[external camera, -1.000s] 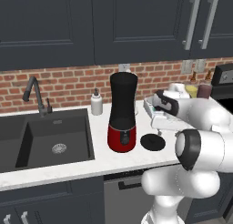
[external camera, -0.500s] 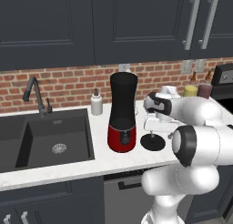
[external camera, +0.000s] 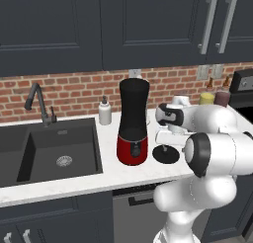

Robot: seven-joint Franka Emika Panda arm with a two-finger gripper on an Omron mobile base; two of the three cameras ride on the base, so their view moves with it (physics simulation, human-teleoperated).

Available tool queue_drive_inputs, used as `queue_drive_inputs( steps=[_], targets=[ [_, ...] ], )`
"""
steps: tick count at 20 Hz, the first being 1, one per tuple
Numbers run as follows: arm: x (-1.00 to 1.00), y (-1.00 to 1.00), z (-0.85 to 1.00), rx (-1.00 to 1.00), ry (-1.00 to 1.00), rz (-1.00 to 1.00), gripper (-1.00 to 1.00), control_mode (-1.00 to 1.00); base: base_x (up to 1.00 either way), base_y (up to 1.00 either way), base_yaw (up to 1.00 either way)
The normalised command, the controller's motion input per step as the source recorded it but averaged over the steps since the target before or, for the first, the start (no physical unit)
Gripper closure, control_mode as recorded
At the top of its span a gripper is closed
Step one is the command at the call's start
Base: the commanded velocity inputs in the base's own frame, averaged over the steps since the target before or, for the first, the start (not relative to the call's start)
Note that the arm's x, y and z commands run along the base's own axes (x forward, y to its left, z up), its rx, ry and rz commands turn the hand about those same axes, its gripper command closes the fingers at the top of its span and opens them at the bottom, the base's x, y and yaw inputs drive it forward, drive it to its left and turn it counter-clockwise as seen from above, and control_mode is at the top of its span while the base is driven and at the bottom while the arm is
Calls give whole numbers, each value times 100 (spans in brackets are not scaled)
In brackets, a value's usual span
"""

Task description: Close the lid blender by securely placing the lid on top.

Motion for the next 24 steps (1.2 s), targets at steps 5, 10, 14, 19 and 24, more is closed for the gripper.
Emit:
queue_drive_inputs(
  steps=[5, 10, 14, 19, 24],
  targets=[
    [6, 0, -8, 0, 0, 0, -100, -100, 0, 0, 0],
    [9, 0, -13, -2, -6, 0, -100, -100, 0, 0, 0],
    [19, 0, -16, -7, -7, 0, -100, -100, 0, 0, 0],
    [18, 0, -15, -6, -4, 0, -100, -100, 0, 0, 0],
    [7, 1, -14, -2, -1, 0, -100, -100, 0, 0, 0]
  ],
)
